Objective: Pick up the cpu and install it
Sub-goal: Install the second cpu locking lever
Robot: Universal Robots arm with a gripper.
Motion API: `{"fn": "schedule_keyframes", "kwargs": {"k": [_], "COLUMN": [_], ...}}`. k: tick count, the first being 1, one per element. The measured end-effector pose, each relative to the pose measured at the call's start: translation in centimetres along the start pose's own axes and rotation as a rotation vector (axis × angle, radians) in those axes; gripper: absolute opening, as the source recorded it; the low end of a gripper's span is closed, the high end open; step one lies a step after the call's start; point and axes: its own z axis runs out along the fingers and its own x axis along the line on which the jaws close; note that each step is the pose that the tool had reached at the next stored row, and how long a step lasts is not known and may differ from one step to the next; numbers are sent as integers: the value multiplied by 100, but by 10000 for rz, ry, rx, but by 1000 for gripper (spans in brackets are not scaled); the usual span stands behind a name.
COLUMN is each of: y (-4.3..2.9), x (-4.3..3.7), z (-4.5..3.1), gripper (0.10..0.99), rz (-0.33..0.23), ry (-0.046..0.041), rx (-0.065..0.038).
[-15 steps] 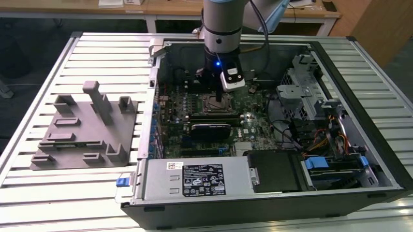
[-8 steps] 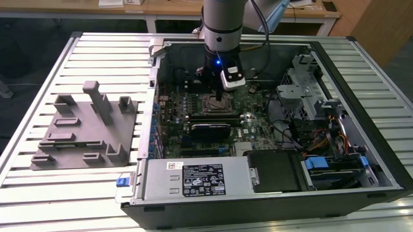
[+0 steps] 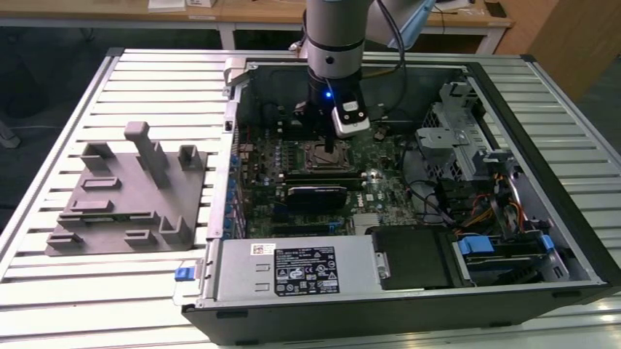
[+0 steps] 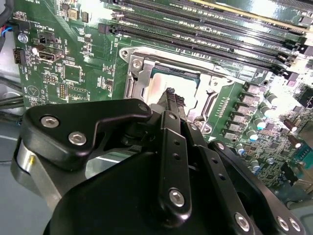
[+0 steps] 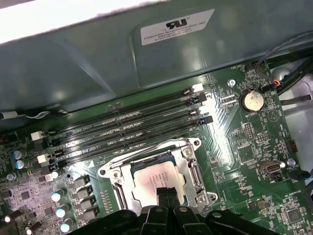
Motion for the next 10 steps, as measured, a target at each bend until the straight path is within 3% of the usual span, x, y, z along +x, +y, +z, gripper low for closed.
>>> {"fn": "schedule_keyframes", "kwargs": {"k": [10], "y": [-24], "x": [-10], "z": [-1], "gripper": [106], "rz": [0], "ry": [0], "rx": [1]}}
